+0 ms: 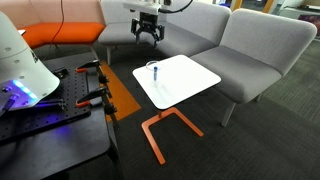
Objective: Remove the blue marker from the glass cup
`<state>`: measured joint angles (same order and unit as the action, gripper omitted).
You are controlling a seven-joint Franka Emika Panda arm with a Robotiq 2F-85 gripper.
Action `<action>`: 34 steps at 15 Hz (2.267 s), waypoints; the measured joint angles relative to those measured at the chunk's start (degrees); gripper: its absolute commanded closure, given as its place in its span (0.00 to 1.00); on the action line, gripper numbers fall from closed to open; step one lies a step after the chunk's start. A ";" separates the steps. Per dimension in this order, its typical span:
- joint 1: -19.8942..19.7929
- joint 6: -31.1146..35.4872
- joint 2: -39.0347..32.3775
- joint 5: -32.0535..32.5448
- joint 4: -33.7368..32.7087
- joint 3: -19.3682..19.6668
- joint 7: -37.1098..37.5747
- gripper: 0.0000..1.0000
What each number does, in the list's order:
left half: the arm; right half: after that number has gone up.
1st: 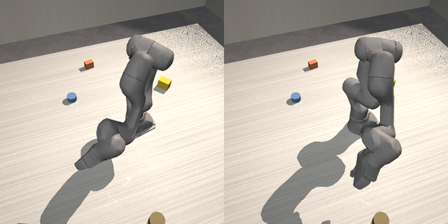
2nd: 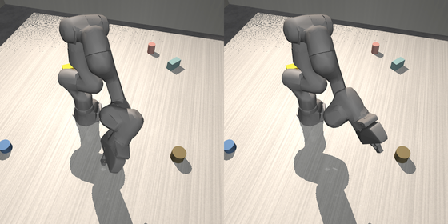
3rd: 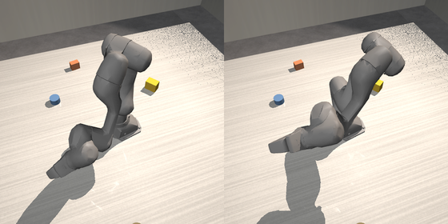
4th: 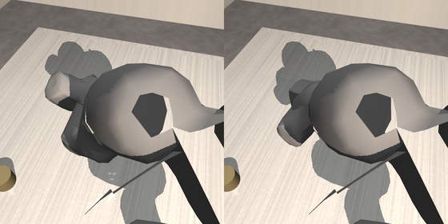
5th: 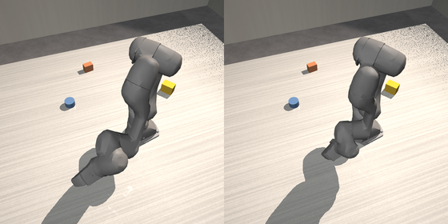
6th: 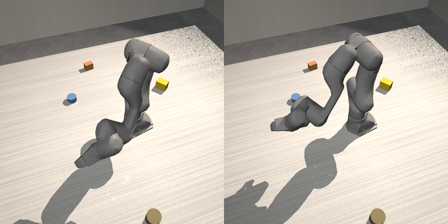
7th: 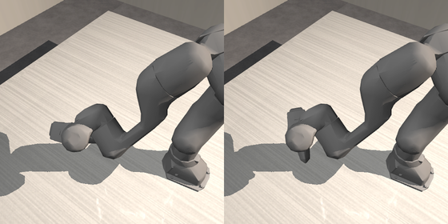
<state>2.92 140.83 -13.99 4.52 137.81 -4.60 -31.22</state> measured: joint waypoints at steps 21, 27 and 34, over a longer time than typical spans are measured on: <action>-3.97 -8.25 -16.95 10.03 -16.38 0.64 -3.38 0.63; -3.96 -9.07 -18.75 10.15 -18.13 0.55 -3.39 0.59; -3.75 -9.07 -17.13 12.49 -17.94 0.65 -2.07 0.69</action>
<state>-0.82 131.75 -31.12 17.01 119.87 -3.95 -33.29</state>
